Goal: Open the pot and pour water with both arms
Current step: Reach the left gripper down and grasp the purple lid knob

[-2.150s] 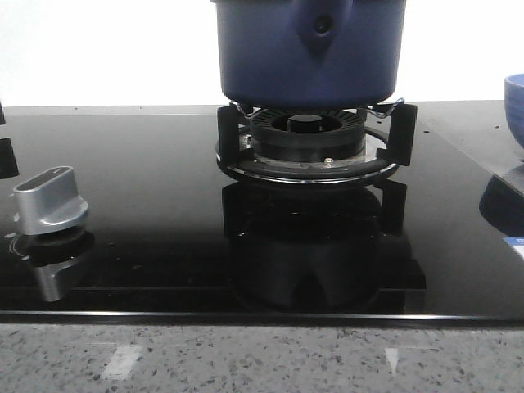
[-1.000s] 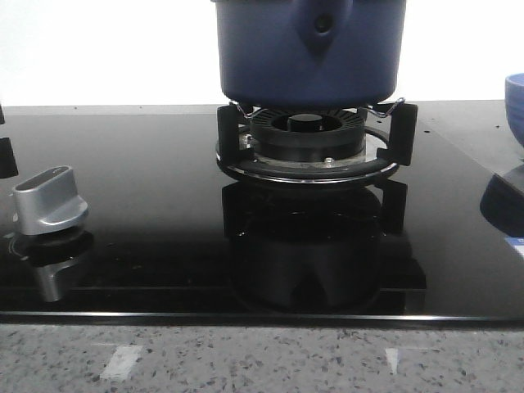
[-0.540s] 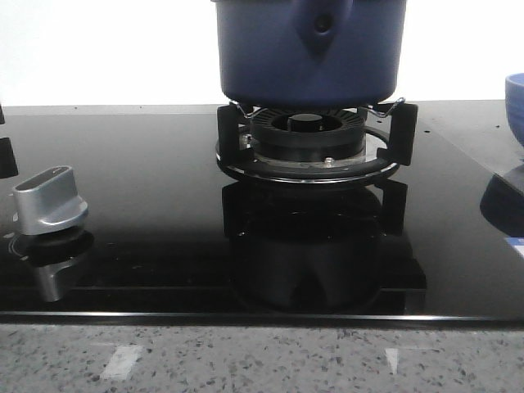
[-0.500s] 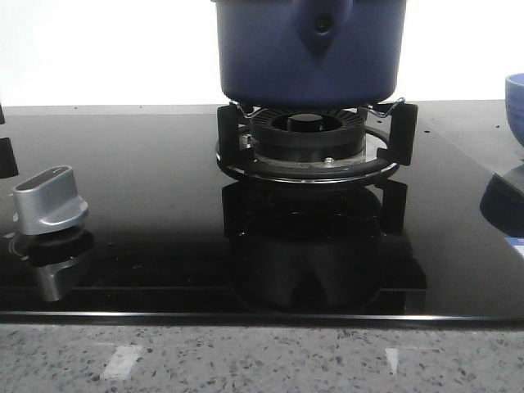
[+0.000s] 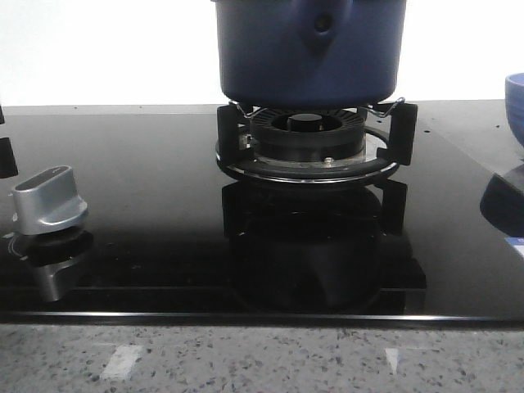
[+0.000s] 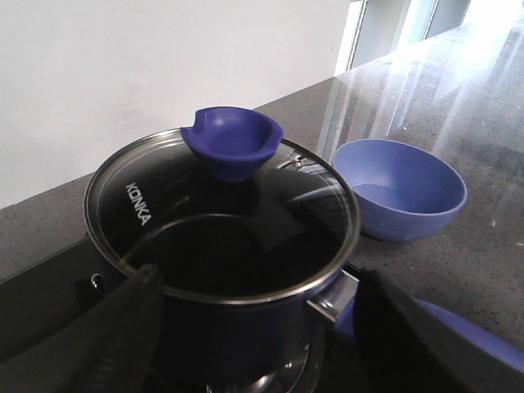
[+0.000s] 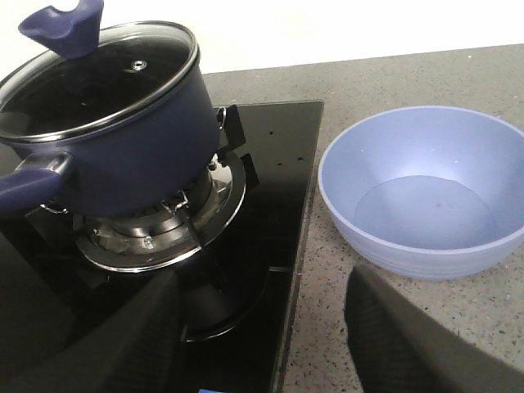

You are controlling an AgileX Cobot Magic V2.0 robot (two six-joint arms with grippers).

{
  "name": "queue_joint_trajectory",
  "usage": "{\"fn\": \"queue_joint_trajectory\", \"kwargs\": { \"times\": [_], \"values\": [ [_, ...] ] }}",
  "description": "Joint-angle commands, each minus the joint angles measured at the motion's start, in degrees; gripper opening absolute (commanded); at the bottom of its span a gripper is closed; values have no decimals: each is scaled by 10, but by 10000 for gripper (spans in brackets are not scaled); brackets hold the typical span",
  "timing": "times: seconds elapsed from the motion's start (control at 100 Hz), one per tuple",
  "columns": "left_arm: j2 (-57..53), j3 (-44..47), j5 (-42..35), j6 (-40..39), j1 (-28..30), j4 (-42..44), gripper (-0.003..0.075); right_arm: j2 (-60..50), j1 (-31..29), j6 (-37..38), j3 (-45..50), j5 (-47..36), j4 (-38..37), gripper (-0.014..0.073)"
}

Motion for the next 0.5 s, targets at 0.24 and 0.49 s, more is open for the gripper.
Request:
{"fn": "queue_joint_trajectory", "kwargs": {
  "times": [0.24,0.49],
  "values": [
    [125,-133,55,102,-6,-114,462,9,1,-6,-21,-33,5,402],
    [185,-198,92,102,-6,-119,463,9,1,-6,-21,-14,5,402]
  ]
}}
